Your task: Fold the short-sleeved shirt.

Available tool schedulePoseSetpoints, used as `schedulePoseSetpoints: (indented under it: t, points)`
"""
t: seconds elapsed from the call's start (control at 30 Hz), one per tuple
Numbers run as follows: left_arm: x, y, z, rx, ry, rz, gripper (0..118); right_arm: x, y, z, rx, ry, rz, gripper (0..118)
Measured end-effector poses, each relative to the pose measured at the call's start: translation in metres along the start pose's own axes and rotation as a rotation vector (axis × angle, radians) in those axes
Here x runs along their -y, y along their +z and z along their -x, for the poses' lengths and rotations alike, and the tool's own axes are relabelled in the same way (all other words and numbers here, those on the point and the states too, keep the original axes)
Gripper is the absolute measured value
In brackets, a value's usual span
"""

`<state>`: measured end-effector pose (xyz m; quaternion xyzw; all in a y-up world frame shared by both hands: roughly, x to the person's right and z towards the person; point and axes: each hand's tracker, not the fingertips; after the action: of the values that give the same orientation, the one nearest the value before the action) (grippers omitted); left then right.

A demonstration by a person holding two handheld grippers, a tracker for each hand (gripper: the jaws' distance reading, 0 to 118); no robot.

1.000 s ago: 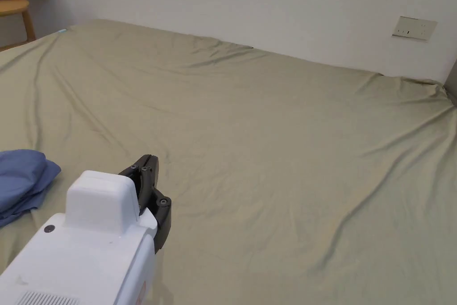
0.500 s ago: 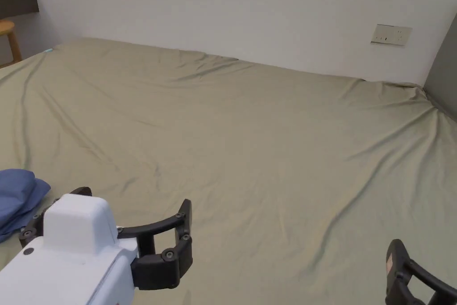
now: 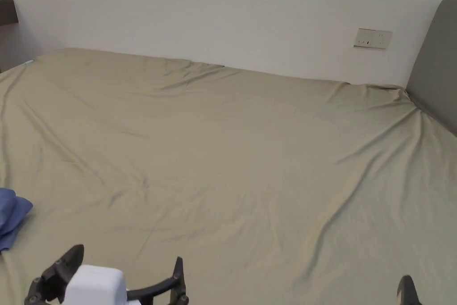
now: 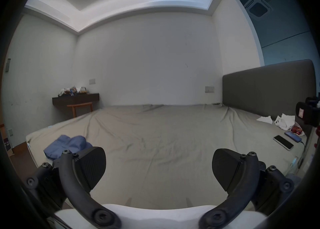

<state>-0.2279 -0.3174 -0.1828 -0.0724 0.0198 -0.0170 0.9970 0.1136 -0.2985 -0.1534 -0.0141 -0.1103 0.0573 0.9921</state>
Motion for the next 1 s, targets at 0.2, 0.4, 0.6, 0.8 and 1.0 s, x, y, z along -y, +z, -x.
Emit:
schedulePoseSetpoints:
  t: [0.2,0.4,0.6,0.8,1.0]
  points:
    - [-0.002,-0.003,0.006,-0.002,0.057,0.031,118,0.017,-0.006,0.005,-0.019,0.026,0.083,118]
    - [0.0,-0.005,0.006,0.079,0.061,0.089,118,0.017,-0.006,0.002,-0.004,0.008,0.081,118]
    - [0.002,-0.012,0.01,0.028,0.083,0.143,118,0.018,-0.007,0.004,-0.018,0.022,0.097,118]
    - [0.002,-0.012,0.018,-0.011,0.141,0.152,118,0.017,-0.01,0.009,-0.03,0.037,0.112,118]
    - [0.001,-0.023,0.011,-0.029,0.1,0.208,118,0.018,-0.011,0.011,-0.039,0.042,0.119,118]
